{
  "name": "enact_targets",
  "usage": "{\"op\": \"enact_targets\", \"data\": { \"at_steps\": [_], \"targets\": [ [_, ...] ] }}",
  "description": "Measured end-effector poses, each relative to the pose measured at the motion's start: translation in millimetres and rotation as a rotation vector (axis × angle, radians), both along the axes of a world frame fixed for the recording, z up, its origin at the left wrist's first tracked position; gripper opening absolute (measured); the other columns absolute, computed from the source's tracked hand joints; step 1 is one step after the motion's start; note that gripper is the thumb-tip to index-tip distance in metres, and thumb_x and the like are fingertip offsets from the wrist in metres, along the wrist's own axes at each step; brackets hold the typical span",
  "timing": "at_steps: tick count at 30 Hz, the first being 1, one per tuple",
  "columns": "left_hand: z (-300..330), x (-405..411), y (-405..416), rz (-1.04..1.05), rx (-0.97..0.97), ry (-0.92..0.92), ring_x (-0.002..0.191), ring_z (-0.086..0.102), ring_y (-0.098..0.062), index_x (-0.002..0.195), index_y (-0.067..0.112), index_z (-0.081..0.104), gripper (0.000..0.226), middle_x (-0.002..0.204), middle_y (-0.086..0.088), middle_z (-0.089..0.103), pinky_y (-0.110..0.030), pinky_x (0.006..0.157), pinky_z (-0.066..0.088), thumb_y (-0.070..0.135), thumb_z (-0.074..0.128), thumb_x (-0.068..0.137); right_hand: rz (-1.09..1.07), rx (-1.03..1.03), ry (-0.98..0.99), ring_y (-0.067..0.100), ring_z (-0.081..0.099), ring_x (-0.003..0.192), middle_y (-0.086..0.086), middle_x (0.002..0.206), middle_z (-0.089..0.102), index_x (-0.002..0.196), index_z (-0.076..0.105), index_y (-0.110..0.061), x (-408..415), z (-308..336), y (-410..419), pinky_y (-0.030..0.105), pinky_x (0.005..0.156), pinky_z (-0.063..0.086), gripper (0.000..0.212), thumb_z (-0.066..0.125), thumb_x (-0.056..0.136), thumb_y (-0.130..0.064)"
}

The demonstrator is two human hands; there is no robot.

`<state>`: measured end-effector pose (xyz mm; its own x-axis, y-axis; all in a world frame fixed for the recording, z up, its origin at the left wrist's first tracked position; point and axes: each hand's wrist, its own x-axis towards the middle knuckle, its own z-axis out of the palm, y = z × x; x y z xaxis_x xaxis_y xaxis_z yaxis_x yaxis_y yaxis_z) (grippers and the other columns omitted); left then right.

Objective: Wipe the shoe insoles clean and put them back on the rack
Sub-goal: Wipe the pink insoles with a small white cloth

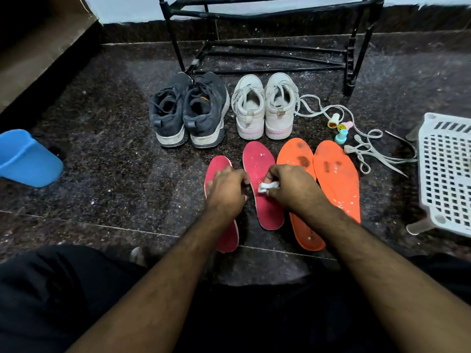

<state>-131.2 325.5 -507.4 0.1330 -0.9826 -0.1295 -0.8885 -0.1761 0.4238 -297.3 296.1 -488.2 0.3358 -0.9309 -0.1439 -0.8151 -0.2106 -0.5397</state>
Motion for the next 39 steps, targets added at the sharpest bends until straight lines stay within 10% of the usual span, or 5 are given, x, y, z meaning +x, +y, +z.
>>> {"op": "enact_targets", "data": {
  "at_steps": [16,39],
  "targets": [
    [0.0,20.1,-2.3,-0.015,0.068,-0.202,0.115,0.046,-0.032,0.112,0.010,0.057,0.037,0.122,-0.012,0.049,-0.045,0.091,0.044,-0.010,0.047,0.083,0.210,0.112,0.067,0.019,0.064,0.079,-0.001,0.080,0.069,0.073,0.067,-0.027,21.6,-11.2,21.0,0.032,0.068,0.053,0.017,0.081,0.077,-0.034],
    [-13.8,-4.3,-7.6,0.269,-0.001,0.316,0.093,0.065,-0.035,0.108,0.004,0.063,0.024,0.097,-0.016,0.069,-0.044,0.085,0.054,0.018,0.059,0.089,-0.113,0.078,-0.015,0.029,0.066,0.089,0.009,0.087,0.073,0.092,0.071,-0.015,4.3,-21.0,-6.7,0.030,0.069,0.045,0.022,0.063,0.092,-0.035]
  ]
}}
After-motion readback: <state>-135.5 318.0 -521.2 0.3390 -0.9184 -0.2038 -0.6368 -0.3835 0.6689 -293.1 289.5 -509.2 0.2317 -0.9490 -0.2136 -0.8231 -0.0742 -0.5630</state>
